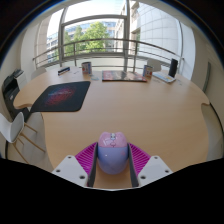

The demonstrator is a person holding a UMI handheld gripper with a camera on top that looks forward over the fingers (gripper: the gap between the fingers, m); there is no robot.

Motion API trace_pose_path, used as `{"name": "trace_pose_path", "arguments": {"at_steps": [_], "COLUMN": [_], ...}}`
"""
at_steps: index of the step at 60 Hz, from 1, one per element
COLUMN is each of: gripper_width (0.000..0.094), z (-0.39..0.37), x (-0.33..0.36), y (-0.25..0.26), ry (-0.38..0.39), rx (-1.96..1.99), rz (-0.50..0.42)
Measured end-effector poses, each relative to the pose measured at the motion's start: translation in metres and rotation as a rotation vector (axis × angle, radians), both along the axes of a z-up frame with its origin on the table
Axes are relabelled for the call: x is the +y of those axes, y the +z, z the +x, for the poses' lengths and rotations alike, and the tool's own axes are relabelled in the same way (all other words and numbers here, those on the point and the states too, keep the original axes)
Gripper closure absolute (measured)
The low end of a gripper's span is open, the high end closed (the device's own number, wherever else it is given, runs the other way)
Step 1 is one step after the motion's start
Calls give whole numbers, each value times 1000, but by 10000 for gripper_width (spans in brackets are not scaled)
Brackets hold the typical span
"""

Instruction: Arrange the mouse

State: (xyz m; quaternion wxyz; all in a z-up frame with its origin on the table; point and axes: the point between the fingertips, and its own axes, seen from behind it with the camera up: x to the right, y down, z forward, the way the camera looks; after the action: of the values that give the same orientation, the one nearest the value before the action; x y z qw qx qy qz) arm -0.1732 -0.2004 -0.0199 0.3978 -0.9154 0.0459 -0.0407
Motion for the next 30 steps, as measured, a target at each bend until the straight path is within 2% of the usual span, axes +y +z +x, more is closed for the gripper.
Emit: {"name": "trace_pose_path", "arguments": {"at_steps": [8,13,22,27,30], "gripper_width": [490,489,489,490,491], "z": [5,19,46,40,26], "x": [0,7,64,107,135], "y": [5,27,117,183,211], "ry": [-39,-93,-212,-245,-238], "rx": [-1,-22,-65,-88,-85], "rz": [-16,8,160,267,309]}}
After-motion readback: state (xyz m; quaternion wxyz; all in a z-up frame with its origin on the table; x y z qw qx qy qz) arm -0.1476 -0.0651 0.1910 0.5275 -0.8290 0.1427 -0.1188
